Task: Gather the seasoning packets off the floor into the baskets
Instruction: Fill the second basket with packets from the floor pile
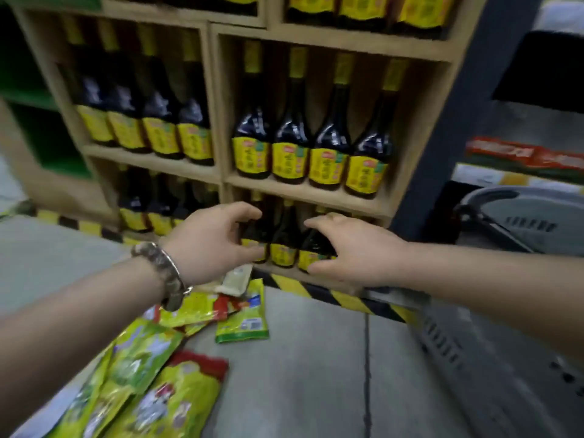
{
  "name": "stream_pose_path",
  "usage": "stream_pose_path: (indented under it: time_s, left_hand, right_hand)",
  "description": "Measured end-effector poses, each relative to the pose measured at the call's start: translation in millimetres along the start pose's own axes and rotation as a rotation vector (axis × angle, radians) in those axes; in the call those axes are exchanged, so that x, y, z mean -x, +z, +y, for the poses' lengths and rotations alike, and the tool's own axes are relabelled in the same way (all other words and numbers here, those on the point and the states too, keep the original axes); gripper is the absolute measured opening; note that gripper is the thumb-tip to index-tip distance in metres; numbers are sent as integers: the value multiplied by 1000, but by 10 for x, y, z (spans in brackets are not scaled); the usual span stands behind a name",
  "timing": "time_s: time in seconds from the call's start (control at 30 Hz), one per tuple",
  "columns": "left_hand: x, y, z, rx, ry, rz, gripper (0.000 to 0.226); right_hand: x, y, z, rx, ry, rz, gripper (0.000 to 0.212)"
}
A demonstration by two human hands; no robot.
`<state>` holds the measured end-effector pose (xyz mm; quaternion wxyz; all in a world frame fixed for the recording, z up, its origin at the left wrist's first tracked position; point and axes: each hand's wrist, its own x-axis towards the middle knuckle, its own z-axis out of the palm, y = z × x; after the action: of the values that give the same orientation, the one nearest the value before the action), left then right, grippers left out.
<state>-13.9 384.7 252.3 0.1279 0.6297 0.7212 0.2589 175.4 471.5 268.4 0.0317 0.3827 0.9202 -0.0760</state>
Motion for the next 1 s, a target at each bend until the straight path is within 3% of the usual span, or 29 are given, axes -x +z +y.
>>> stream_pose_path:
  time_s: [0.13,0.3,0.53,0.83,1.0]
  left_hand:
    - [597,-93,-1044,33,-240,71,50]
    - [1412,24,-2120,43,-517,125,53]
    - [2063,366,-3027,114,-815,207,50]
    - [2191,708,-3534,226,-961,327,43]
    - [2147,797,-3677,343,-976,469,35]
  right_hand:
    - [-607,623,-822,9,-125,-28,71]
    - [-1011,1454,-1643,44,-262,-185,66]
    - [-1541,2383,-2488,58,-438,-299,65]
    - [-2374,2994,-3401,203,-579,-78,43]
    - [-2635,3300,-3428,309,-827,60,24]
